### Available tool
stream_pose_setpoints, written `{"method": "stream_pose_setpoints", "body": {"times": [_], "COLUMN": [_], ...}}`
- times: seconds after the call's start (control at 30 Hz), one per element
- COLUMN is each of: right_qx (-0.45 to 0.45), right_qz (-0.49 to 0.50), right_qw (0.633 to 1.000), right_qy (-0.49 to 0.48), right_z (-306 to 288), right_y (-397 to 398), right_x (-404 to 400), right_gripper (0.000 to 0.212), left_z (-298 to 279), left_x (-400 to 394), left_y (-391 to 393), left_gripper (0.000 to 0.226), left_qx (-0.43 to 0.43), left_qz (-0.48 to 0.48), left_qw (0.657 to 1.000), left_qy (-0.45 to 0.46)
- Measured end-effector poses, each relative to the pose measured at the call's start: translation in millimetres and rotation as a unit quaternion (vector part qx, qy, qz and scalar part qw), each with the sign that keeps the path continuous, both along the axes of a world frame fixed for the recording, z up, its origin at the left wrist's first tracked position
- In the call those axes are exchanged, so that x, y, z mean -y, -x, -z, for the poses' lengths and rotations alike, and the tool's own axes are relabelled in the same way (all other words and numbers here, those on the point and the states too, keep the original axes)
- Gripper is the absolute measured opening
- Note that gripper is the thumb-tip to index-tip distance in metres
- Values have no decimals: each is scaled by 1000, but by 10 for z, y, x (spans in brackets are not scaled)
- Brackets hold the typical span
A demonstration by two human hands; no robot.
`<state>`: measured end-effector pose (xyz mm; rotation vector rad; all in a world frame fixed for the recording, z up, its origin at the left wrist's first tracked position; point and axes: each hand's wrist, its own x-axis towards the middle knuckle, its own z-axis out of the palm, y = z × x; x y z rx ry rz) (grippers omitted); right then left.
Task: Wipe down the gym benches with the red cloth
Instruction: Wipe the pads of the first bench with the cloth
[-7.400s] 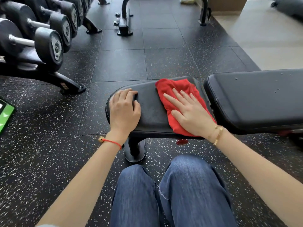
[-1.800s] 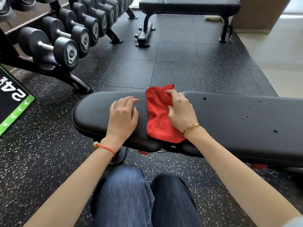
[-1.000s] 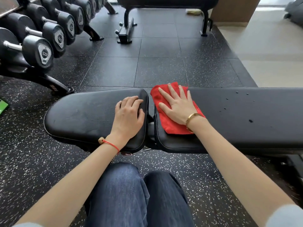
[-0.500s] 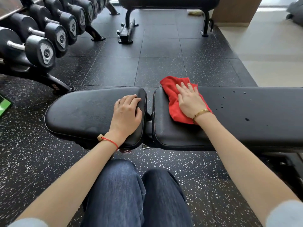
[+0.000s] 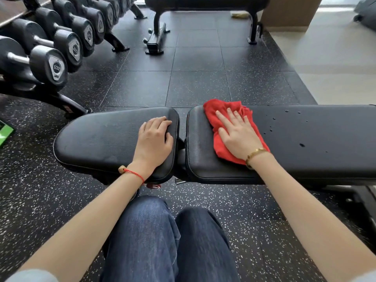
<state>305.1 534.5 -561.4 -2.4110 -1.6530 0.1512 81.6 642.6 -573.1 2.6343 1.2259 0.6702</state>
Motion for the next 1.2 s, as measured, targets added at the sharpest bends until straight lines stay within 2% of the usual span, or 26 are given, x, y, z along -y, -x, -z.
{"method": "stream_pose_setpoints", "body": {"times": [0.1,0.17,0.27,0.37,0.5,0.63,0.77,0.87,0.97,1.07,1.2], "right_qx": [0,-2,3,15,12,6,9,12,17,17,5], "right_qz": [27,-2,-81,-106,-21,65,2,-72,-99,-43,67], "right_qw": [1000,1000,997,994,999,998,1000,997,994,998,998], "right_qy": [14,14,-5,-38,-41,2,-3,-23,-48,-38,-2], "right_z": [-58,-70,-8,49,66,-28,-41,-3,33,41,-41], "right_y": [20,178,499,591,176,-157,128,362,325,-17,-326], "right_x": [-322,-413,-200,186,358,-86,-377,-109,279,404,4], "right_gripper": [54,54,53,53,53,53,54,53,53,54,54], "left_z": [-15,-17,-5,2,1,-5,-5,1,10,16,4], "left_x": [0,6,-2,-4,-9,-7,-4,-16,-24,-19,-15], "left_y": [-8,-17,-18,-8,-5,-16,-19,-15,-7,-10,-21], "left_gripper": [37,37,38,38,38,38,36,36,35,35,36], "left_qx": [-4,-5,-2,3,0,-6,-1,3,4,4,1], "left_qz": [-4,-4,-3,0,3,-1,-2,-3,-1,-2,-5], "left_qw": [1000,1000,1000,1000,1000,1000,1000,1000,1000,1000,1000], "left_qy": [-4,-5,-4,1,3,-7,-14,-15,-16,-15,-14]}}
